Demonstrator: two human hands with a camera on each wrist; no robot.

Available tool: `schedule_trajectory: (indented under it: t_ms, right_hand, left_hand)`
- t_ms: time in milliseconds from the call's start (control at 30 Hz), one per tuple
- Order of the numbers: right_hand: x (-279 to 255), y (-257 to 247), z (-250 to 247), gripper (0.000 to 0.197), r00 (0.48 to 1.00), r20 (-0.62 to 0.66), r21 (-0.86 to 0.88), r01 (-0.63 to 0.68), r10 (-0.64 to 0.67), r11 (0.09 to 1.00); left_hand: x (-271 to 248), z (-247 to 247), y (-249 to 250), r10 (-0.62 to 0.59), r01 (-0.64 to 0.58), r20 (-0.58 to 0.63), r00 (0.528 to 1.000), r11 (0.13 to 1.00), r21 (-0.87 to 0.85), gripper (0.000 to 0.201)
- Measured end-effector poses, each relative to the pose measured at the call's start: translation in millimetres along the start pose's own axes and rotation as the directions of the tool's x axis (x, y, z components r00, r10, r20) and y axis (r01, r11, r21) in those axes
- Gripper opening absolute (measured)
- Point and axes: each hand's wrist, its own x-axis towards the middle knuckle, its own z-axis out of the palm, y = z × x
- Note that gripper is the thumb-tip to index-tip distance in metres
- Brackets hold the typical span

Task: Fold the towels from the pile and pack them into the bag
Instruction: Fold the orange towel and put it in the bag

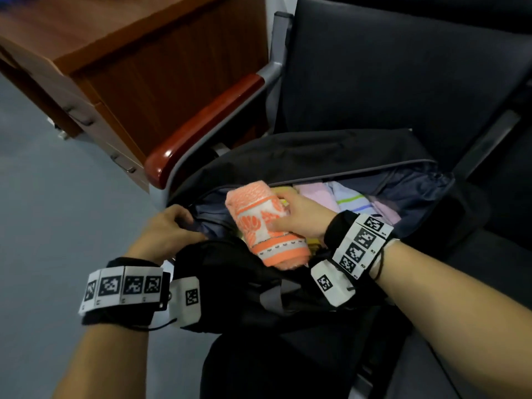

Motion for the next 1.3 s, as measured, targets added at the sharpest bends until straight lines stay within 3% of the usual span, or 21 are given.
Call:
schedule_trajectory:
  t_ms: [67, 167, 333, 433, 533, 667, 767, 833, 900, 1067, 1167, 1233, 1300]
  right_hand:
    - [4, 2, 1, 0.062, 0.994, 0.073, -0.15, -0.064, 0.076, 0.987]
    - [11, 1, 2, 0.054, 0.982, 0.14, -0.246, -0.089, 0.126, 0.965]
    - [25, -5, 1, 0.042, 0.979, 0.156, -0.299, -0.078, 0.129, 0.951]
    - [36, -10, -10, 0.044, 0.991, 0.046, -0.269, -0.105, 0.122, 0.957]
    - [46, -18, -20, 0.044, 0.988, -0.055, -0.297, -0.156, 0.146, 0.942]
    - [54, -34, -8, 0.049, 0.988, 0.023, -0.472, -0.126, 0.156, 0.872]
    - [71, -54, 10, 0.049, 0.992, 0.081, -0.517, -0.039, 0.094, 0.855]
    - [89, -62, 25, 0.054, 0.99, 0.121, -0.451, -0.004, 0.065, 0.892]
    - [104, -61, 42, 0.066, 0.988, 0.136, -0.34, -0.022, 0.072, 0.94]
    - [125, -36, 76, 0.066, 0.991, 0.098, -0.226, -0.073, 0.097, 0.971]
    - [125, -26, 90, 0.062, 0.988, 0.127, -0.148, -0.069, 0.088, 0.987]
    - [121, -22, 96, 0.053, 0.969, 0.22, 0.015, -0.117, 0.111, 0.993]
    - [116, -21, 102, 0.045, 0.945, 0.299, 0.041, -0.151, 0.132, 0.988]
  left_hand:
    - [4, -1, 0, 0.005, -0.006, 0.049, 0.999, 1.0, 0.022, 0.054]
    - [7, 5, 2, 0.007, -0.006, 0.066, 0.998, 1.0, -0.019, 0.082]
    - [8, 23, -3, -0.005, -0.004, -0.084, 0.996, 0.995, -0.101, 0.078]
    - [1, 19, -1, 0.083, -0.101, -0.143, 0.986, 0.986, -0.13, 0.085]
    - [-11, 5, 6, 0.246, -0.303, -0.278, 0.929, 0.935, -0.184, 0.092]
    - [-29, -12, 18, 0.41, -0.535, -0.436, 0.801, 0.818, -0.213, 0.101]
    - [-42, -24, 19, 0.468, -0.626, -0.48, 0.742, 0.739, -0.247, 0.107]
    - [-45, -28, 19, 0.509, -0.612, -0.418, 0.752, 0.775, -0.158, 0.104]
    - [-46, -26, 23, 0.491, -0.567, -0.365, 0.791, 0.812, -0.138, 0.091]
    - [-39, -12, 21, 0.32, -0.42, -0.367, 0.873, 0.876, -0.236, 0.006]
    - [-37, -18, 19, 0.329, -0.458, -0.432, 0.84, 0.856, -0.239, 0.023]
    - [-40, -23, 23, 0.346, -0.507, -0.474, 0.81, 0.818, -0.27, 0.023]
    - [-46, -25, 24, 0.341, -0.536, -0.514, 0.787, 0.791, -0.295, 0.02]
